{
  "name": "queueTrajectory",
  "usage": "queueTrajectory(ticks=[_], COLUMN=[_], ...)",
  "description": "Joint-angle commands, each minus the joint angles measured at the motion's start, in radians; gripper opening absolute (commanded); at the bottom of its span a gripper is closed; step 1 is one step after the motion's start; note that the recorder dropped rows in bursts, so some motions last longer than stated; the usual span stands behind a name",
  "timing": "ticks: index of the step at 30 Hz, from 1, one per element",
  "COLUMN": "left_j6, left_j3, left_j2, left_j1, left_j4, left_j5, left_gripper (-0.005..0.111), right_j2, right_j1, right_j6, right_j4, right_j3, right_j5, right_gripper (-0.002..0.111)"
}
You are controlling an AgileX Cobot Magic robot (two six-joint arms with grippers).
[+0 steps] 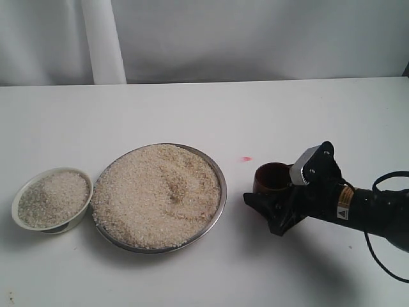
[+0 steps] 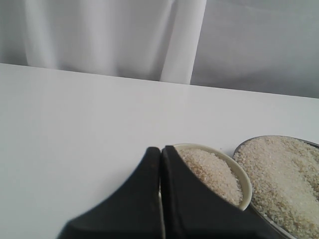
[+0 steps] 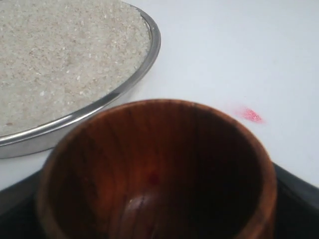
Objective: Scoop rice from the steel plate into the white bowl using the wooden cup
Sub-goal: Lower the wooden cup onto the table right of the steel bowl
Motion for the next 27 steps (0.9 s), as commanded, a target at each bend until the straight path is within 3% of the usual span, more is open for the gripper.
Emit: queueTrajectory(ticks=[1, 5, 13, 27], left_j6=[-0.004, -0.004, -0.004, -0.004], left_j3=[0.002, 0.002, 0.002, 0.002], left_j2=[0.0, 0.0, 0.0, 0.0], left_j1=[-0.002, -0.002, -0.002, -0.002], left_j4=[-0.001, -0.001, -0.001, -0.001], left_j5=[-0.006, -0.006, -0.006, -0.006], left_gripper=[0.0, 0.0, 0.0, 0.0], right_j2=[-0.002, -0.002, -0.002, -0.128], right_j1=[-0.007, -0.007, -0.007, -0.007], right_j6=[0.009, 0.024, 0.025, 0.021], right_j4=[0.005, -0.007, -0.008, -0.07], right_j3=[-0.003, 0.006, 0.015, 0.015], right_j5=[0.008, 0.006, 0.004, 0.014], right_gripper=[0.072, 0.073, 0.097, 0.099])
